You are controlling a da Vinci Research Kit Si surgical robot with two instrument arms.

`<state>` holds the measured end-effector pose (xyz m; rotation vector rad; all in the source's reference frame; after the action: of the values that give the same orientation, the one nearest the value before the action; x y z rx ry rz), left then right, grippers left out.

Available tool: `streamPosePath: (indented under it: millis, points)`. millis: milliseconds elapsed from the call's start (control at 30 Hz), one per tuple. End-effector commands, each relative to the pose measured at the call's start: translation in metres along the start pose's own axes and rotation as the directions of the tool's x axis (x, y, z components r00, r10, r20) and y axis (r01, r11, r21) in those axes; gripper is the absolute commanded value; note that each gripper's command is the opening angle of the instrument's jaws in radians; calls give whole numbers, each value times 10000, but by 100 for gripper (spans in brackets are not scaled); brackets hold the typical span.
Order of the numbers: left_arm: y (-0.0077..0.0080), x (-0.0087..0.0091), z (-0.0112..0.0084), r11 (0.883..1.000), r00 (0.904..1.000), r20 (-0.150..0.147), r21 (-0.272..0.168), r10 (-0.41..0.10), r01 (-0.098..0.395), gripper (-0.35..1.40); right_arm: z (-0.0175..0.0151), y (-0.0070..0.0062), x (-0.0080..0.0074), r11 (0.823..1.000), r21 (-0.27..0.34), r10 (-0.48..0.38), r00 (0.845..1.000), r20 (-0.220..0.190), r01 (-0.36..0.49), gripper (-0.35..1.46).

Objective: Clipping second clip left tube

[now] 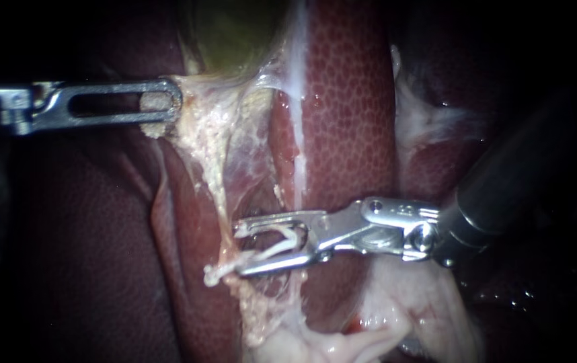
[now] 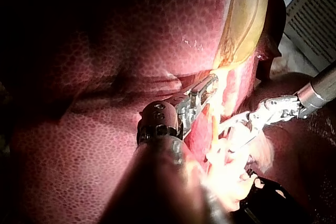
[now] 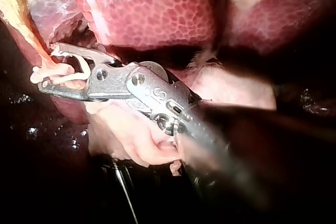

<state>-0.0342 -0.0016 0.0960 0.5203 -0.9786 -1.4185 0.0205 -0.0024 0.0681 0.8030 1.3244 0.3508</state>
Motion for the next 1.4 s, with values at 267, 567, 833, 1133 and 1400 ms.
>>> streamPosePath:
  millis: [267,567,833,1133,1400]
  points:
    - [0,0,0,10000,10000,0,5,1,-1,-35,-5,1,4,10000,-53,27,10000,-14,-27,47]
    - [0,0,0,10000,10000,1,4,1,-1,-35,8,6,2,9999,-102,2,10000,-13,-2,48]
    - [-1,0,0,10000,10000,2,3,0,0,-35,23,5,-7,9999,-33,97,9999,25,-97,48]
    - [-1,0,0,10000,10000,3,1,0,0,-35,41,-3,-10,9995,244,194,9998,93,-196,48]
    - [-1,0,1,10000,10000,5,-1,0,0,-35,56,-10,-14,9980,529,339,9993,176,-347,48]
